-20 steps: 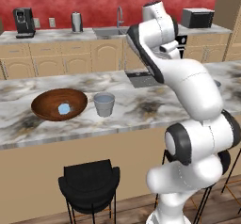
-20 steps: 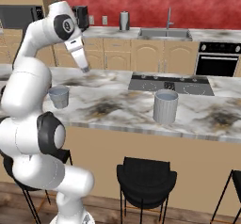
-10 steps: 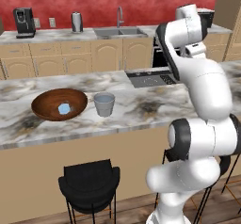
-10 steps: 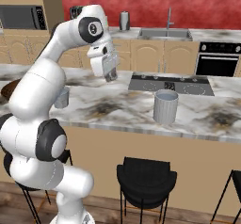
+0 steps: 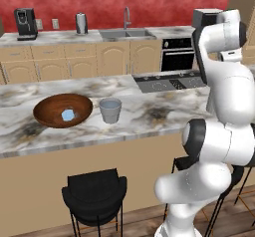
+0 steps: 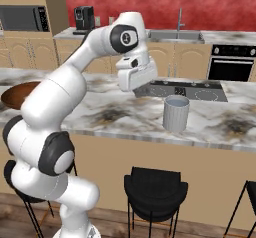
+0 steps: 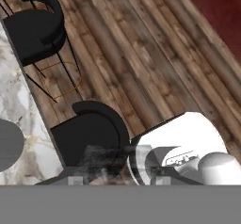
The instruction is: There are four ice cubes in the ice bowl. Place two ice cubes in each glass of water.
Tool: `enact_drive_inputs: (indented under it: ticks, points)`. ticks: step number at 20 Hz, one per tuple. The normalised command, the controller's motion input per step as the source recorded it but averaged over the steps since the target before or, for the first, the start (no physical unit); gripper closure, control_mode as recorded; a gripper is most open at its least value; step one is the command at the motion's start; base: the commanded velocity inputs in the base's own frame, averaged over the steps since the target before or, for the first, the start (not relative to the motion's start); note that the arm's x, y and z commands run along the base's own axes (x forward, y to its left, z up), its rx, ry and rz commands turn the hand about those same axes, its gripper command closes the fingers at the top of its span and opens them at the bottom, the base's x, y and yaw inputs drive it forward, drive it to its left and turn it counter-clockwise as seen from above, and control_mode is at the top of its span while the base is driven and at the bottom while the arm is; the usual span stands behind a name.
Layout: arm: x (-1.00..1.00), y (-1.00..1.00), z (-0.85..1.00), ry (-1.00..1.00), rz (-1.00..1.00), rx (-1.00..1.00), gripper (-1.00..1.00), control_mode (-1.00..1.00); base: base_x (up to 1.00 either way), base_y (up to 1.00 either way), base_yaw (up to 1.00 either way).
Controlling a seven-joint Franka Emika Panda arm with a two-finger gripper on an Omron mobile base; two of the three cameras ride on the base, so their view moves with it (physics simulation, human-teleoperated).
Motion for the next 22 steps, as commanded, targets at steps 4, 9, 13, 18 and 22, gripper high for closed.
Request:
enact_drive_inputs:
  ticks: [4,9,13,18,22]
  points:
    - [0.0,-0.34,0.0,0.0,0.01,0.0,1.0,-1.0,0.0,0.0,0.0]
    - [0.0,-0.11,0.0,0.0,0.04,0.0,1.0,-1.0,0.0,0.0,0.0]
    - [0.04,-0.19,0.0,0.0,0.04,0.0,1.0,-1.0,0.0,0.0,0.0]
    - [0.1,-0.17,0.0,0.0,0.08,0.0,1.0,-1.0,0.0,0.0,0.0]
    - [0.19,-0.1,0.0,0.0,0.08,0.02,1.0,-1.0,0.0,0.0,0.0]
